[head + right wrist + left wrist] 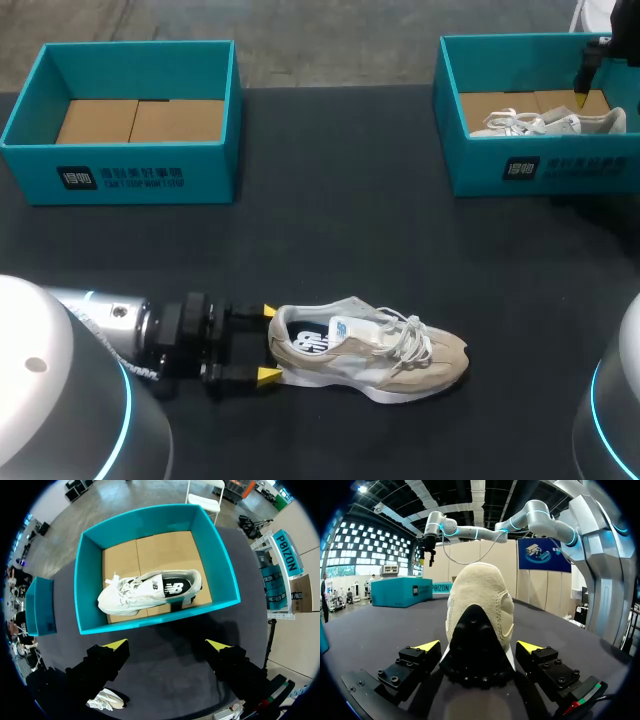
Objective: Take the shoe out of the shoebox, open the shoe tongue, remove and reinsert the insole, then place the shoe into the shoebox
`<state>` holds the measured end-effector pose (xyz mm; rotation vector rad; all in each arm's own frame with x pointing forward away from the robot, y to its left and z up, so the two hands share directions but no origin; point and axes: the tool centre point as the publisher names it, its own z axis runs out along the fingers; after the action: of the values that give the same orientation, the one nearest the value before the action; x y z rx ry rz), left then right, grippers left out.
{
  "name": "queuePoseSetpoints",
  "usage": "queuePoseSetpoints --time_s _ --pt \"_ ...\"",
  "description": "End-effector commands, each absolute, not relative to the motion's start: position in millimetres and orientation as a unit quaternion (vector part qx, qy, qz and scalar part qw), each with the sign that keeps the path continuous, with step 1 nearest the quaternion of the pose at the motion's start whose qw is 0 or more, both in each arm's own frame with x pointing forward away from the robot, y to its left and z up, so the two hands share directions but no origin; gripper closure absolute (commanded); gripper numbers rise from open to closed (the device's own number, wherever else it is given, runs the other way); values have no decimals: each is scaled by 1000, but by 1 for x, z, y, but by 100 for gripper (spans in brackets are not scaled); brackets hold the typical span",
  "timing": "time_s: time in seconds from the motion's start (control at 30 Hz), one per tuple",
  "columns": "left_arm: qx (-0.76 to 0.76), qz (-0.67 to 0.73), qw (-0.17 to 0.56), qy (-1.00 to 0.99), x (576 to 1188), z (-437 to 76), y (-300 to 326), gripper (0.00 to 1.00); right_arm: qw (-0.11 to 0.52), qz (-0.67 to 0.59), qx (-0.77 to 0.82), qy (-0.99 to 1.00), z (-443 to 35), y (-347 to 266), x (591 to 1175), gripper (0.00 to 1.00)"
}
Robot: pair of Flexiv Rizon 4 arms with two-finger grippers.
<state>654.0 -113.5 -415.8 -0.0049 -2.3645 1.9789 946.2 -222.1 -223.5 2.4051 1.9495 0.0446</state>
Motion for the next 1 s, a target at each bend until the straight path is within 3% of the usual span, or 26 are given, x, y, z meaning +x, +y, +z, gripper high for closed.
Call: queuePoseSetpoints --time_s 0.03,1.0 --pt "-3 642 33 -766 657 -419 -117 0 23 14 777 629 -223 -222 946 0" --pt "3 648 43 -761 655 -421 -136 0 23 14 777 629 -223 -222 946 0"
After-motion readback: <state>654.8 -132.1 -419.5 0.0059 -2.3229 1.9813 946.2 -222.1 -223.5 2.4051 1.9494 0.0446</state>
